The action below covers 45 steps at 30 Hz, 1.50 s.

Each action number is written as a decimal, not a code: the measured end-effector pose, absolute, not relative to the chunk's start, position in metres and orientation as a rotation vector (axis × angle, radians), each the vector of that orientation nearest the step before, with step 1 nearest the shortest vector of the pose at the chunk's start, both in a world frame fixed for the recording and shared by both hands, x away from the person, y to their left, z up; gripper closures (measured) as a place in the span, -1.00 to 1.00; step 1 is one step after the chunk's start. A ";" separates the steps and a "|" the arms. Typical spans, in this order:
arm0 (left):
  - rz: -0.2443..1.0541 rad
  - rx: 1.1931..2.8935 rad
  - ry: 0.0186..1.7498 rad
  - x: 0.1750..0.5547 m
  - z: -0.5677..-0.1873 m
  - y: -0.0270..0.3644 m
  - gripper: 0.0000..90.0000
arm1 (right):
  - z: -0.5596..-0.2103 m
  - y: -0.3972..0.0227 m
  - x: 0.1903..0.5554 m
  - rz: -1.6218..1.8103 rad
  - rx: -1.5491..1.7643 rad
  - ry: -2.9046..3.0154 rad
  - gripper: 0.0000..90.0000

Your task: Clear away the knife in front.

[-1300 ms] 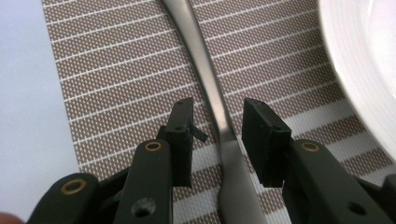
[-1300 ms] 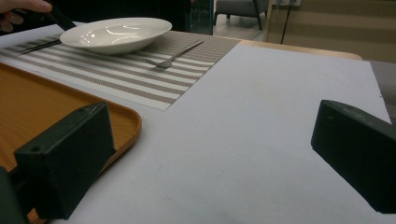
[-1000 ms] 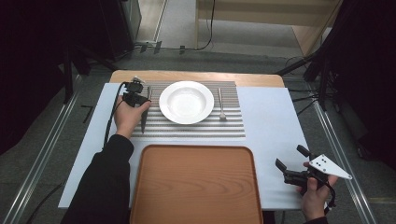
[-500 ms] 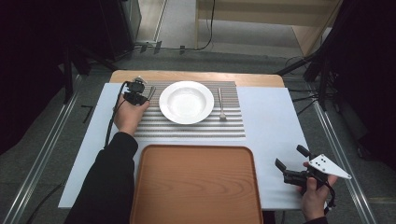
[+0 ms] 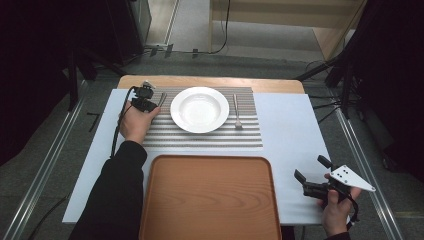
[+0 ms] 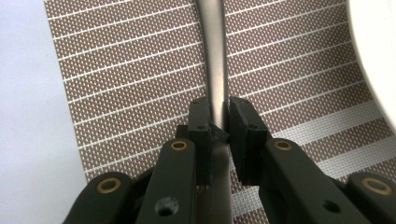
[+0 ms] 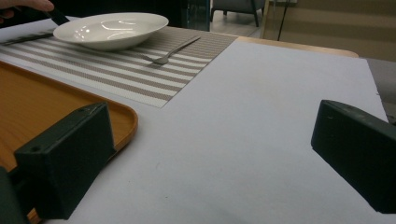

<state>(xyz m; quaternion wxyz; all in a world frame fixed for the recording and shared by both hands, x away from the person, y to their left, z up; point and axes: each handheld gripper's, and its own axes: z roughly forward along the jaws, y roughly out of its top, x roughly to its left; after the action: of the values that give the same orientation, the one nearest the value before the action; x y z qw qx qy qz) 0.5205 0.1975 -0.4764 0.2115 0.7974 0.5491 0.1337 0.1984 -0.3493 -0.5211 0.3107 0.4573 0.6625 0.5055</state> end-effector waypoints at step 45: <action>0.399 2.091 1.394 0.492 -0.455 0.212 0.76 | -0.521 -0.349 0.198 1.331 1.204 1.751 -1.00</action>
<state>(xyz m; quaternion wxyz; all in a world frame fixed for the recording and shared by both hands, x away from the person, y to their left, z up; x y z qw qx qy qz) 0.4916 0.2116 -0.4547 0.2941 0.7853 0.5238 0.1498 0.1985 -0.3493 -0.5210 0.3118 0.4563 0.6635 0.5044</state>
